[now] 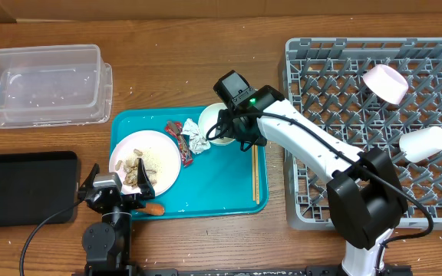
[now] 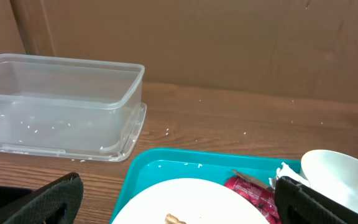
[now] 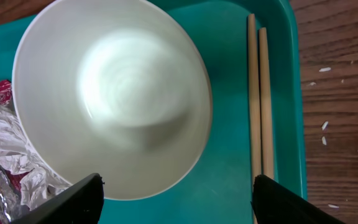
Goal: Sort waste into correct bins and load items into the dishwasher
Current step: 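Return the right gripper to the tray and grasp the large white bowl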
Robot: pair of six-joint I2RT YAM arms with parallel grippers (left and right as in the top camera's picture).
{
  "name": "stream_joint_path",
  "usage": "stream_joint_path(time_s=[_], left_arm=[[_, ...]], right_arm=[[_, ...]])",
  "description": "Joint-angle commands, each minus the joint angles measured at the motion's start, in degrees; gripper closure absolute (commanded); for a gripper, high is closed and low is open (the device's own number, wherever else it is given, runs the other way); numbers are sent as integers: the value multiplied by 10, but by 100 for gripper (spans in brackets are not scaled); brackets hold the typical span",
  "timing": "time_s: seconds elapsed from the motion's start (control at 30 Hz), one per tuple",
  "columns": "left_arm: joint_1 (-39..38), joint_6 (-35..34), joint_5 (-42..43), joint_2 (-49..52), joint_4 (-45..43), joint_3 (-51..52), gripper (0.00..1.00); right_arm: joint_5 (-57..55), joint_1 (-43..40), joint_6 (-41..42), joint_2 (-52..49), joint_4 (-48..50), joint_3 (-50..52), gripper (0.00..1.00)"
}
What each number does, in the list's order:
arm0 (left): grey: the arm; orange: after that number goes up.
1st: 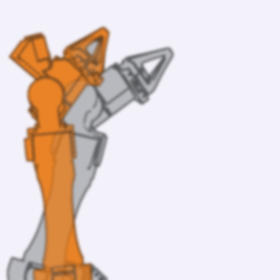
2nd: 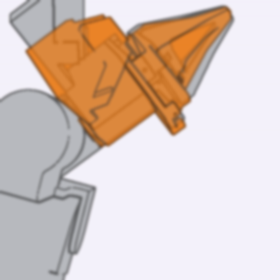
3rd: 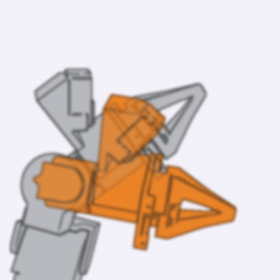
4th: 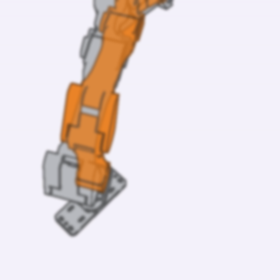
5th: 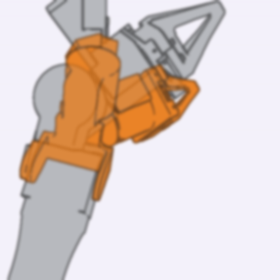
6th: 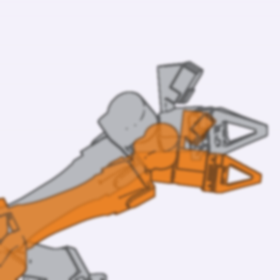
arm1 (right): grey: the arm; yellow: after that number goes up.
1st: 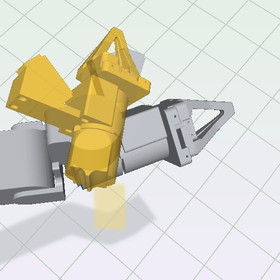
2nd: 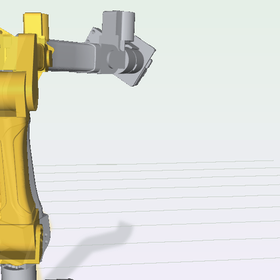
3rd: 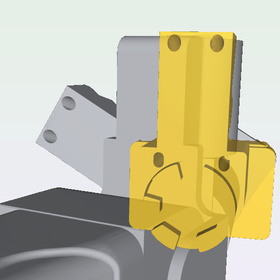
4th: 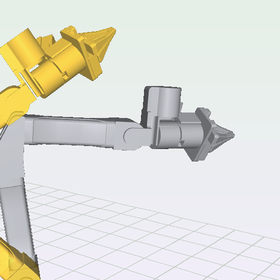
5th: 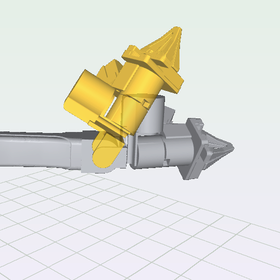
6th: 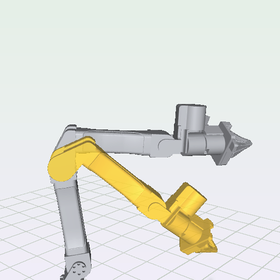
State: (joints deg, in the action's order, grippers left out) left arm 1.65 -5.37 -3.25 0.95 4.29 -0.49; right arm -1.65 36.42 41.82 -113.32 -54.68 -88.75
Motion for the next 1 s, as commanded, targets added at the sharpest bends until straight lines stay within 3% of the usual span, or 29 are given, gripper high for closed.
stream_joint_path(time_s=[0.0, 0.2, 0.3, 0.5, 0.97], left_arm=[[2, 11, 1, -7, -1, 2, 0], [2, 11, 1, -7, -1, 2, 0], [2, 11, 1, -7, -1, 2, 0], [2, 11, 1, -7, -1, 2, 0], [2, 11, 1, -7, -1, 2, 0]], right_arm=[[2, 5, 12, 0, 4, -2, 21], [5, 7, -113, 2, 7, -25, 21], [33, 12, -240, 2, 24, -31, 21], [87, 17, -405, -16, -3, -29, 21], [102, 21, -499, -28, 16, -11, 24]])
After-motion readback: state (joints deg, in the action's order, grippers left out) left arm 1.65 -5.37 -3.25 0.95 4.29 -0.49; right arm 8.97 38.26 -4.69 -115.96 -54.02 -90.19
